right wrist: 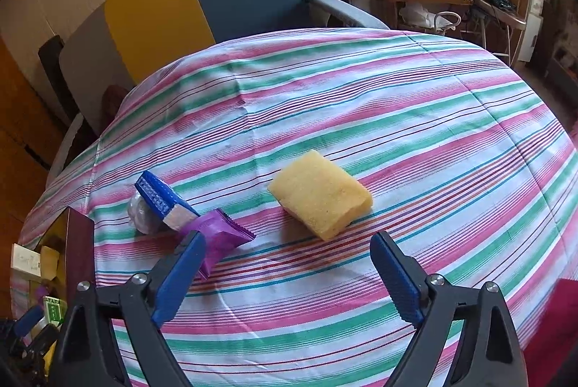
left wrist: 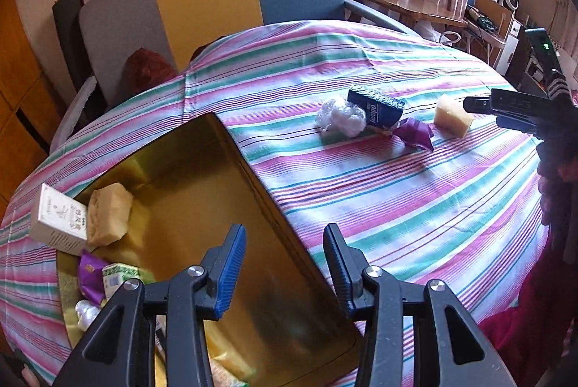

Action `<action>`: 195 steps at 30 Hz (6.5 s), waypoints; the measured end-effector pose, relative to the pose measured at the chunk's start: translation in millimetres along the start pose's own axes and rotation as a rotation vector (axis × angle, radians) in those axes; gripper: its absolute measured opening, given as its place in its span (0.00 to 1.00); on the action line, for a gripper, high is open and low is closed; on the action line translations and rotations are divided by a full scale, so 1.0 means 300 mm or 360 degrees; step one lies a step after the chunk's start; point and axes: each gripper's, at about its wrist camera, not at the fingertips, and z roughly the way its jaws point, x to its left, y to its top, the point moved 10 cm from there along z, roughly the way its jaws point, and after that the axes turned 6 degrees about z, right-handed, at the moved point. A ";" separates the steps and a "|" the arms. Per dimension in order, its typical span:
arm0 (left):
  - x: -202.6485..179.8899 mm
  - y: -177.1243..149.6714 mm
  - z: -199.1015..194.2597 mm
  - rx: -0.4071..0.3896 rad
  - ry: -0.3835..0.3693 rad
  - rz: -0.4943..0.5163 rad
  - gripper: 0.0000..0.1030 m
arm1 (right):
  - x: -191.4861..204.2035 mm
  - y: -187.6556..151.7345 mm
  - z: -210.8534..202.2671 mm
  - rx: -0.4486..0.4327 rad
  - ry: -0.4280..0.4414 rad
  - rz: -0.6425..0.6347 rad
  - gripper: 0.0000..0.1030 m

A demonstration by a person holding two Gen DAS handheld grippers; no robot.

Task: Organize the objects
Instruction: 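Move the left gripper to the clear plastic-wrapped ball while the right gripper moves toward the sponge, then grasp the clear plastic-wrapped ball with the left gripper and lift it, then grasp the purple packet with the right gripper while the left gripper carries the ball toward the tray, then lower the plastic-wrapped ball into the gold tray and open the left gripper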

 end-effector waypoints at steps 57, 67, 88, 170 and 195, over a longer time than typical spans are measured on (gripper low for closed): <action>-0.450 -0.106 0.164 -0.0150 -0.0272 0.0205 0.37 | -0.012 -0.015 0.010 0.0081 0.0196 0.0192 0.75; -0.463 -0.112 0.157 -0.0268 -0.0249 0.0243 0.37 | 0.022 -0.069 0.053 0.0224 0.0229 0.0159 0.72; -0.465 -0.113 0.159 -0.0287 -0.0287 0.0222 0.37 | 0.082 -0.137 0.109 0.0473 0.0419 0.0433 0.72; 0.419 -0.182 -0.134 -0.0295 0.0277 -0.0565 0.32 | 0.192 -0.260 0.225 0.0359 -0.0129 -0.0805 0.38; 0.541 -0.209 0.093 -0.0029 -0.0264 -0.0930 0.32 | 0.202 -0.284 0.192 0.0328 -0.0159 -0.0860 0.39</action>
